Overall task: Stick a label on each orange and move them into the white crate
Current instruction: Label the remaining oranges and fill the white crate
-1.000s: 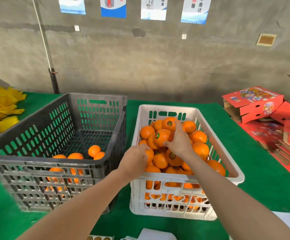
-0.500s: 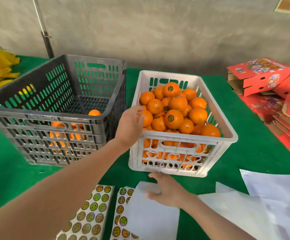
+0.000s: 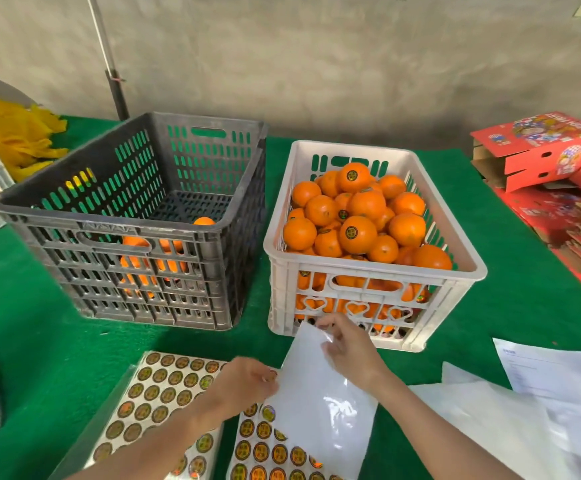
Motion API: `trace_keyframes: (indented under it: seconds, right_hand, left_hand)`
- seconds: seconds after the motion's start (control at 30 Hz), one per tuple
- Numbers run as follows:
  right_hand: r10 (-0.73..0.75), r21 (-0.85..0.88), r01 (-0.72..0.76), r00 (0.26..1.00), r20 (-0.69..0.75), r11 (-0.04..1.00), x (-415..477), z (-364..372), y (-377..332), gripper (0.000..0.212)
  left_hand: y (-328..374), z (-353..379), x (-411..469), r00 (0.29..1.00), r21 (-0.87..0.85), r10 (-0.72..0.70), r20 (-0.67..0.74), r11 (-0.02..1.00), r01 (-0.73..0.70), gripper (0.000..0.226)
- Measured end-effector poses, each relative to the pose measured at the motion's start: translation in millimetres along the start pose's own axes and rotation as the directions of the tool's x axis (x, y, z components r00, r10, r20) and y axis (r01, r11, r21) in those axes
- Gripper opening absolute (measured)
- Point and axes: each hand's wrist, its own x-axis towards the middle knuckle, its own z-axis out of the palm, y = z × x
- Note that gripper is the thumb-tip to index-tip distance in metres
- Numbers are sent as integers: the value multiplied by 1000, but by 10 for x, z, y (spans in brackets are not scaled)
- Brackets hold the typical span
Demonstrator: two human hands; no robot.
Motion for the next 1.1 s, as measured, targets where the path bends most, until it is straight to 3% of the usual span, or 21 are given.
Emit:
trace_keyframes:
  seconds: [0.13, 0.27, 0.33, 0.4, 0.47, 0.6, 0.77, 0.93, 1.1]
  right_hand:
    - [13, -32, -16, 995, -95, 999, -41, -80, -32, 27]
    - [-283, -405, 139, 903, -323, 904, -225, 45, -104, 43]
    - [-347, -344, 250, 901, -259, 905, -333, 142, -189, 28]
    - [-296, -192, 273, 950, -101, 943, -408, 256, -245, 7]
    - [-221, -147, 219, 975, -1, 965, -444, 366, -253, 12]
    - [-196, -221, 186, 980, -20, 957, -458, 456, -263, 15]
    - [-295, -244, 267, 951, -90, 932, -507, 506, -303, 6]
    - [-38, -85, 28, 992, -116, 996, -462, 546, -266, 2]
    - [-27, 22, 29, 995, -96, 999, -472, 512, -328, 11]
  left_hand:
    - [69, 31, 14, 992, -213, -122, 11, 969, 122, 12]
    - [242, 15, -2, 980, -393, -191, 63, 897, 200, 10]
    - [309, 9, -13, 979, -435, -191, 72, 877, 203, 12]
    - [359, -1, -19, 981, -464, -184, 62, 865, 192, 14]
    - [396, -9, -24, 980, -496, -188, 58, 847, 192, 15]
    - [428, 1, -37, 968, -537, -237, 85, 807, 244, 14]
    - [466, 33, -27, 961, -511, -268, 68, 818, 264, 16]
    - [464, 30, -14, 985, -340, -171, -23, 928, 154, 17]
    - [431, -3, -6, 992, -280, -123, -22, 954, 112, 16]
